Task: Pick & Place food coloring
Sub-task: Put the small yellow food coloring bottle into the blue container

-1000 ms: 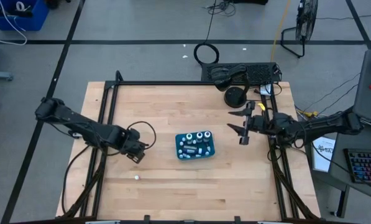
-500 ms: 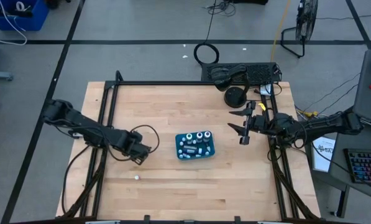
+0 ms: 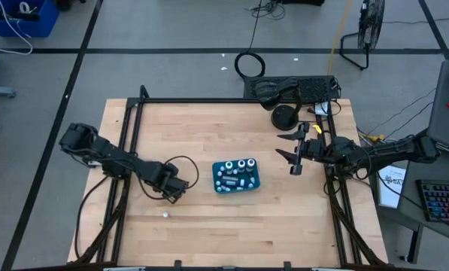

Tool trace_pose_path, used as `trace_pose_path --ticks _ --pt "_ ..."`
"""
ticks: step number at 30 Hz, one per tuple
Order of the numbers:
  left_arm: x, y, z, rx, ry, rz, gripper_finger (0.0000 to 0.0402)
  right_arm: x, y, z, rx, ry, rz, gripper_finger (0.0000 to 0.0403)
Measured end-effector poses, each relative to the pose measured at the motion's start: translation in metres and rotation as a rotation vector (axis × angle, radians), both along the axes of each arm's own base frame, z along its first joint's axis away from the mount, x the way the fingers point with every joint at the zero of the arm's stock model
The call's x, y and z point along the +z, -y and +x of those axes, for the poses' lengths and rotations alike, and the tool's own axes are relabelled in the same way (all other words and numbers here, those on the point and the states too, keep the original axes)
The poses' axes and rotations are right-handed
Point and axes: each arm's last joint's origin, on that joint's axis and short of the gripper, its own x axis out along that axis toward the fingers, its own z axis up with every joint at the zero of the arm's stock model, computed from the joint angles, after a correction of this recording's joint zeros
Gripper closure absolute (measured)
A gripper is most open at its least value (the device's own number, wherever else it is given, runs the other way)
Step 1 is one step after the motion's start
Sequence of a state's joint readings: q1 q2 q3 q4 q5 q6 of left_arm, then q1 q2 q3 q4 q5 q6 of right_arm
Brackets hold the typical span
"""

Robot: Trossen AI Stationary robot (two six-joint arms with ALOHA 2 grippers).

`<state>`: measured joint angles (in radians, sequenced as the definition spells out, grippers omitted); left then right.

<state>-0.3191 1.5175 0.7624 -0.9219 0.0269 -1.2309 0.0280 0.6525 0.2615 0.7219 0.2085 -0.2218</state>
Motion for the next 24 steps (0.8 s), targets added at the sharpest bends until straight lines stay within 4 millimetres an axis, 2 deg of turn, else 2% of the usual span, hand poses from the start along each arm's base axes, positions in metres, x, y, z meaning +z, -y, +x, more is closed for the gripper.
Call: trace_pose_path --ticks 7,24 --pt "-0.0085 0.002 0.0011 -0.007 -0.063 -0.037 0.0188 0.0 0.0 0.0 0.0 0.0 0.0 0.019" --pt "-0.009 0.0016 0.001 -0.013 -0.062 -0.021 0.0188 0.0 0.0 0.0 0.0 0.0 0.0 0.019"
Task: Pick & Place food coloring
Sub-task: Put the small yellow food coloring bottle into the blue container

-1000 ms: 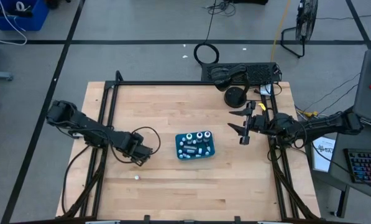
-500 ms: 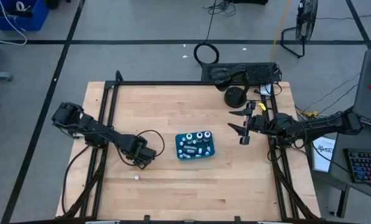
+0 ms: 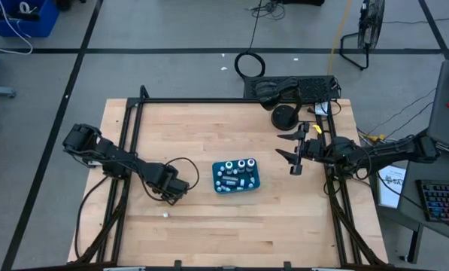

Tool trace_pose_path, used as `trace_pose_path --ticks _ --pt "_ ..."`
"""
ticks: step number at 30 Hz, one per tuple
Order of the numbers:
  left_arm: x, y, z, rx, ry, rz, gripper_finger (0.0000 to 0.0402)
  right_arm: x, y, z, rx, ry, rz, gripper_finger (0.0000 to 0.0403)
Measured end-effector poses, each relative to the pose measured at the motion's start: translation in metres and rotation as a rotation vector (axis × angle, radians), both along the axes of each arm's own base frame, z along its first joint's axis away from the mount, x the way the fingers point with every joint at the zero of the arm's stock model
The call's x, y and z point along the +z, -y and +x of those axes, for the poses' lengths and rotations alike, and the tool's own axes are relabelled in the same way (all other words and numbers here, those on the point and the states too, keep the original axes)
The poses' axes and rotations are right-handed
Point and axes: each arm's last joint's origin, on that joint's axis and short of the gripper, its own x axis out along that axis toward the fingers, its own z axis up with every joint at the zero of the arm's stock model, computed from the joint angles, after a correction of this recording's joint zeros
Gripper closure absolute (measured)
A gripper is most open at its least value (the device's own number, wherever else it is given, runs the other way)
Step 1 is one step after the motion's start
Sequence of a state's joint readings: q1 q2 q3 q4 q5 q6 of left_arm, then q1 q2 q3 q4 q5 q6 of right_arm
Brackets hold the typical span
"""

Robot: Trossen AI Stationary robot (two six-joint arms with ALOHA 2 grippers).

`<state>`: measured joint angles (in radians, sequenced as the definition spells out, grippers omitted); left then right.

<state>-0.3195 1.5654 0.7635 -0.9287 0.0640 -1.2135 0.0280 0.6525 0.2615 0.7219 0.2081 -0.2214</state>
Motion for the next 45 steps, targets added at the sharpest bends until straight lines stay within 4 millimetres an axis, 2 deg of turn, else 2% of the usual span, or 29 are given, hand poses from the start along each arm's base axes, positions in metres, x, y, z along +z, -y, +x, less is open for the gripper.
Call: trace_pose_path --ticks 25,29,36,42,45 --pt "-0.001 0.0 0.001 -0.034 0.018 0.013 0.019 0.0 0.0 0.0 0.0 0.0 0.0 0.019" --pt "-0.001 0.0 0.001 -0.043 0.019 0.01 0.0223 0.0 0.0 0.0 0.0 0.0 -0.001 0.019" --pt "-0.001 -0.001 0.001 -0.057 0.019 0.028 0.033 0.0 0.0 0.0 0.0 0.0 0.0 0.019" --pt "0.004 -0.003 0.005 -0.143 0.054 0.059 0.0337 0.0 0.0 0.0 0.0 -0.003 -0.001 0.019" --pt "0.025 -0.003 0.02 -0.214 0.166 0.09 0.0337 -0.001 0.0 0.0 0.0 -0.008 -0.001 0.019"
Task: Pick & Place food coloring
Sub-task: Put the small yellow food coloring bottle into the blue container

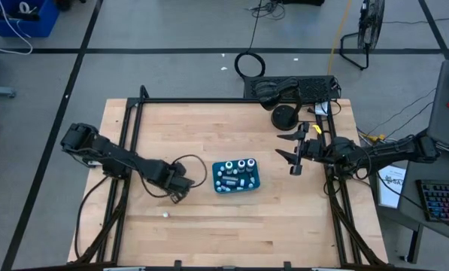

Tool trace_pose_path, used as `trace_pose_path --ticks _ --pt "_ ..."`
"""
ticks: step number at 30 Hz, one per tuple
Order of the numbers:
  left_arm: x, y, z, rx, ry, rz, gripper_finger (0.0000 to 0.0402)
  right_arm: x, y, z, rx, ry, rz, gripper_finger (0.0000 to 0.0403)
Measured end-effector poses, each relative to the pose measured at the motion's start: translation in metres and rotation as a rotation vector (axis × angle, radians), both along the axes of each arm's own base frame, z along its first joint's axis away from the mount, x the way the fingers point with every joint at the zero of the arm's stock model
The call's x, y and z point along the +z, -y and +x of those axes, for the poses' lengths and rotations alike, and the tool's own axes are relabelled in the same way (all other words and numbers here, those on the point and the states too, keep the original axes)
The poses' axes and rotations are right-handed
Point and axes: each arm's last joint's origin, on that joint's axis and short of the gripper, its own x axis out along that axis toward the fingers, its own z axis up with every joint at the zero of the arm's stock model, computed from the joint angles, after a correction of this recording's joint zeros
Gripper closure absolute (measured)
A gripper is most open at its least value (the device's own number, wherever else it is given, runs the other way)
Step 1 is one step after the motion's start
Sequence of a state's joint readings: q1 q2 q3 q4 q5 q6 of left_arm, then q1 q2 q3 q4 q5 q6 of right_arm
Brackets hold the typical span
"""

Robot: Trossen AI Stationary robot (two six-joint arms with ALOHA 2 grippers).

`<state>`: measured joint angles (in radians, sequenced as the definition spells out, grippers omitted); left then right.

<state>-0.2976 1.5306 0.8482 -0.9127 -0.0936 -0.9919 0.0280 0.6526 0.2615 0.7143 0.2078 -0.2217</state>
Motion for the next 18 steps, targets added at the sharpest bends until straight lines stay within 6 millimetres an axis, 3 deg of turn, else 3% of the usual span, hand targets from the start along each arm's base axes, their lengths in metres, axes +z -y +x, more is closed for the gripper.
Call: trace_pose_path --ticks 3,8,11,14,18 --pt "0.031 0.0 0.021 -0.116 0.127 0.046 0.0337 0.0 0.0 0.0 0.0 0.0 0.0 0.019" --pt "0.105 0.0 0.064 -0.326 0.435 0.113 0.0337 0.0 0.0 0.0 0.0 0.0 0.0 0.019" --pt "0.139 -0.007 0.091 -0.426 0.555 0.124 0.0337 -0.001 0.0 0.0 0.0 -0.005 0.0 0.019" --pt "0.143 -0.019 0.118 -0.486 0.48 0.135 0.0337 -0.002 0.0 0.0 0.0 -0.017 0.0 0.019" --pt "0.121 -0.028 0.161 -0.603 0.373 0.086 0.0337 -0.003 0.0 0.001 0.0 -0.027 0.0 0.019"
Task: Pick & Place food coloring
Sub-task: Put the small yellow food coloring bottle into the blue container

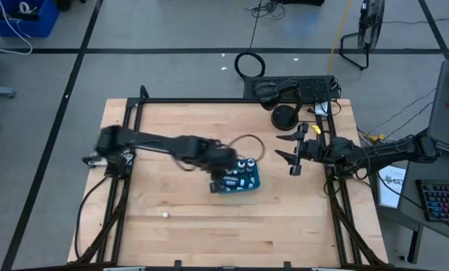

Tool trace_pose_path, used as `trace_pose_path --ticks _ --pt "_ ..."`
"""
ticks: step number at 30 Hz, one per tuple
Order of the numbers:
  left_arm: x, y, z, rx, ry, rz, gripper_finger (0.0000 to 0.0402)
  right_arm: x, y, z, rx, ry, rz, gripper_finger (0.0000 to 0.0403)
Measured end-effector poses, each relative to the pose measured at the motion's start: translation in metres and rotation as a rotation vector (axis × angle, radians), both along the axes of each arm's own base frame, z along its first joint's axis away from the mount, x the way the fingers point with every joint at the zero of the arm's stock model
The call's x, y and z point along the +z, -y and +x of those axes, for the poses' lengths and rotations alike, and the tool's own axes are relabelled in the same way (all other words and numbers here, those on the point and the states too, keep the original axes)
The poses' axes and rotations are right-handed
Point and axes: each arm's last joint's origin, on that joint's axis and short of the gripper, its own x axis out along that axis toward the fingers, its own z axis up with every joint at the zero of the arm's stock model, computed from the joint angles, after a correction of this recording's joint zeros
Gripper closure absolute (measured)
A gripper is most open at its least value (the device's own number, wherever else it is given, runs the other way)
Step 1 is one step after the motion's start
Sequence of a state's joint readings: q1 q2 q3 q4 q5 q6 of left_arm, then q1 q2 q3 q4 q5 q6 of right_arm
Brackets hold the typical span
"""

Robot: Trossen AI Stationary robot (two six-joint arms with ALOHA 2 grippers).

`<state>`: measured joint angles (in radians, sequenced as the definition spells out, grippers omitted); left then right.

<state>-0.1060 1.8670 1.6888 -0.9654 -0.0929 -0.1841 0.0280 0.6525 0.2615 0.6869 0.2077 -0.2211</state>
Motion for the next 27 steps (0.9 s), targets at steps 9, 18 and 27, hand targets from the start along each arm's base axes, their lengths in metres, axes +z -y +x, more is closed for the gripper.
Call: trace_pose_path --ticks 9,18,27 --pt "-0.062 0.002 0.044 -0.123 -0.158 0.01 0.0337 -0.002 0.0 0.0 0.0 -0.018 -0.001 0.019" --pt "-0.108 0.003 0.052 -0.11 -0.279 -0.056 0.0337 -0.002 0.0 0.001 0.0 -0.027 -0.003 0.019" --pt "-0.117 0.003 0.055 -0.095 -0.287 -0.055 0.0337 -0.002 0.0 0.001 0.0 -0.026 -0.003 0.019"
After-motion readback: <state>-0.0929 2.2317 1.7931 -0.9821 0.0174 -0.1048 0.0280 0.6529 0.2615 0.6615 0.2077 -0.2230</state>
